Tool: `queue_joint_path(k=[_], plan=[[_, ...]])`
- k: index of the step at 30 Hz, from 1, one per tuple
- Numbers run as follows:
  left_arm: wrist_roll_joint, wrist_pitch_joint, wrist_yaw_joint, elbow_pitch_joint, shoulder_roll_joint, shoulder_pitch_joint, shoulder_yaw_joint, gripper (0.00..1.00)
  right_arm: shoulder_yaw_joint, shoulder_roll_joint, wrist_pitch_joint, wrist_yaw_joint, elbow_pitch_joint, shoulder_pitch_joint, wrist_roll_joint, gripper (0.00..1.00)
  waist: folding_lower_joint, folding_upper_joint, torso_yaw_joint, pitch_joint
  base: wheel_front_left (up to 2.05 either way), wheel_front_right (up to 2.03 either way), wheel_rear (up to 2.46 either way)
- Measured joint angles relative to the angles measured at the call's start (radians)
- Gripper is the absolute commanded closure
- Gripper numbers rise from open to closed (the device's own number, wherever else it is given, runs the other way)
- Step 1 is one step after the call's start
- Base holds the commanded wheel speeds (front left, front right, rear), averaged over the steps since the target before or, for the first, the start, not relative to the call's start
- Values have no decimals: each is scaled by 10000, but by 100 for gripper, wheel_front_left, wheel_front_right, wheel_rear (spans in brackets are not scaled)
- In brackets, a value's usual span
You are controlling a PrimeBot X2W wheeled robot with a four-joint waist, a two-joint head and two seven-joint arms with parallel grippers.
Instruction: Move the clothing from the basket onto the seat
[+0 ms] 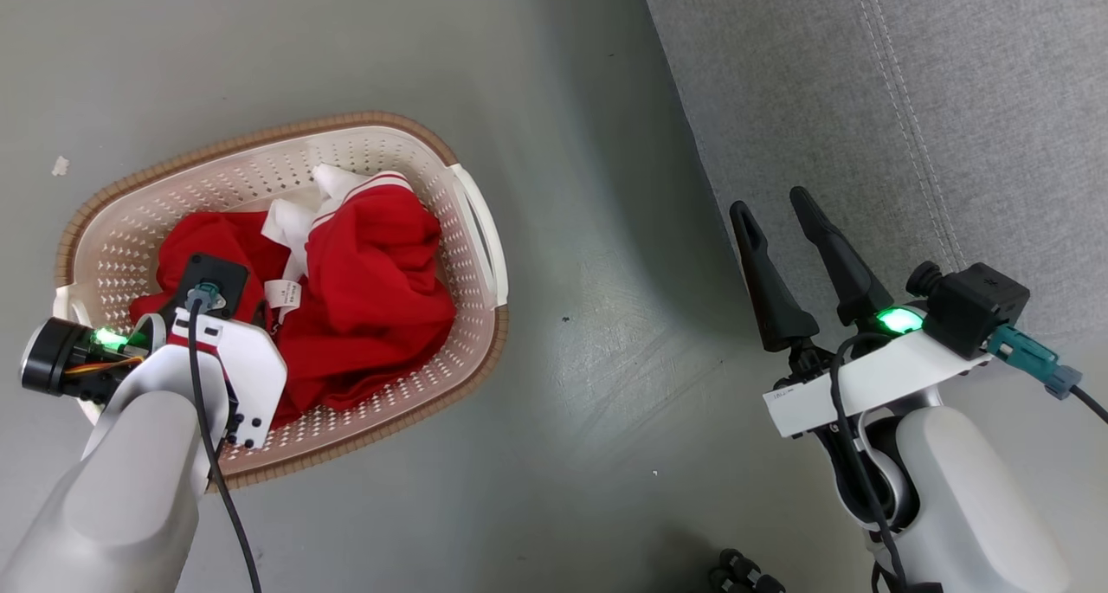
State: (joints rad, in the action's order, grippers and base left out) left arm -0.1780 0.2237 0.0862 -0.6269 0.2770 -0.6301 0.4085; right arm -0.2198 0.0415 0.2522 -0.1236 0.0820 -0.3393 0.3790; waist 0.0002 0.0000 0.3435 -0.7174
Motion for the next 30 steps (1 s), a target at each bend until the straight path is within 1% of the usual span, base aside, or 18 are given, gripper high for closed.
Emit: queue_joint_path(k=[6,13,30], plan=[[-63,217,4,-171,-199,0,-19,0,56,0,0,0,19,4,-31,0,0,0,-103,53,0,0,0],[-123,320,86,-380,-205,-38,-82,0,-2,0,0,0,23,24,-104,0,-1,0,-125,-84,0,0,0],[-119,391,169,-606,104,-504,-222,0,-151,0,0,0,-75,16,-104,0,-1,0,-32,-678,0,0,0]])
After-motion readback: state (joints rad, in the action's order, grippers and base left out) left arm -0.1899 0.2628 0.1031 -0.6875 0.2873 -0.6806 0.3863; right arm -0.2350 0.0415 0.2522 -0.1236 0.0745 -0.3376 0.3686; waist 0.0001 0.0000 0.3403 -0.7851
